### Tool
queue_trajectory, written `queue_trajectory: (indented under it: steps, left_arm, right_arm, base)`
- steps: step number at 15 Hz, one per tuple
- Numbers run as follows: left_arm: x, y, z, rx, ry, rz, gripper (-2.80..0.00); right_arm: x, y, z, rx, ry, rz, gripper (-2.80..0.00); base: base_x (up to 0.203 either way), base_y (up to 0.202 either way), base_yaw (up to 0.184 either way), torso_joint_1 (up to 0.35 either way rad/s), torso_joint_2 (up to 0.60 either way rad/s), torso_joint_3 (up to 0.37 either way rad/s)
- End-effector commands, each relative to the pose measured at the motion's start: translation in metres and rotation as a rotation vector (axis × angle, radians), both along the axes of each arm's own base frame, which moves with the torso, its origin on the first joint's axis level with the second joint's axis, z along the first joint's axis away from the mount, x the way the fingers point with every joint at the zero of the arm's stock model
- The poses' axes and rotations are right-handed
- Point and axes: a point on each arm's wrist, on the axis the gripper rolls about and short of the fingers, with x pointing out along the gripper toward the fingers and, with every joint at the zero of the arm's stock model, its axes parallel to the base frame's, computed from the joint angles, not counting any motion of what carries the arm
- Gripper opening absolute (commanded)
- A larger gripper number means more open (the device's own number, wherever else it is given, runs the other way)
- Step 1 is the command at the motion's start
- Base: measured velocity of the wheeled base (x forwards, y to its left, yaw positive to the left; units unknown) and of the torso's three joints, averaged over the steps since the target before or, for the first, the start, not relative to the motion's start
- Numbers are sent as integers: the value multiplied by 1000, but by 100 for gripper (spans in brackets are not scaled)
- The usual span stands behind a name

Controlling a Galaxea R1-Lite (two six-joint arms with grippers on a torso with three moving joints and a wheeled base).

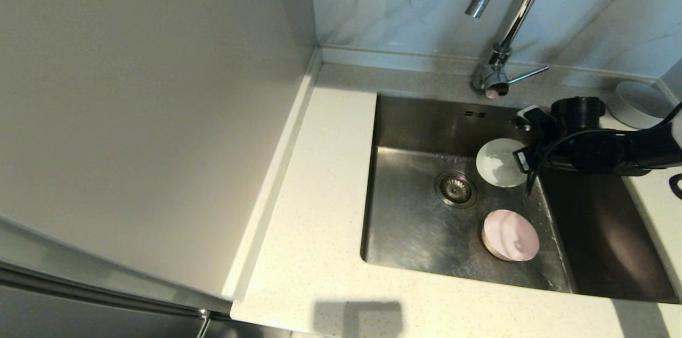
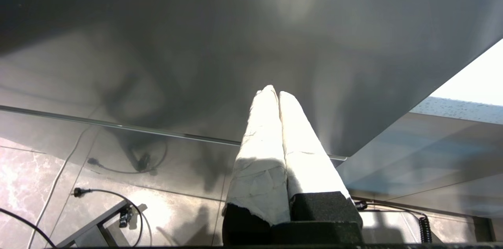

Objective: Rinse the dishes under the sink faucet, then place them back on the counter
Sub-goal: Put a bowl back to the table from the sink

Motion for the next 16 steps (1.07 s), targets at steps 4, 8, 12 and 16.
queue_trajectory:
  steps: [4, 8, 12, 16]
  left_arm:
    - [0, 0, 0, -1, -3, 1, -280]
    - [0, 0, 0, -1, -3, 1, -280]
    - [0, 0, 0, -1, -3, 1, -280]
    - [0, 0, 0, -1, -3, 0, -280]
  right_arm:
    - [-70, -37, 78, -107, -109, -77, -280]
    - [-126, -75, 122, -175, -163, -202, -280]
    - [-136, -106, 129, -228, -158, -283, -280]
    - [-134, -119, 121, -226, -124, -312, -280]
  base:
    - [0, 0, 0, 0, 0, 0]
    - [0, 0, 0, 0, 0, 0]
    - [0, 0, 0, 0, 0, 0]
    - [0, 0, 0, 0, 0, 0]
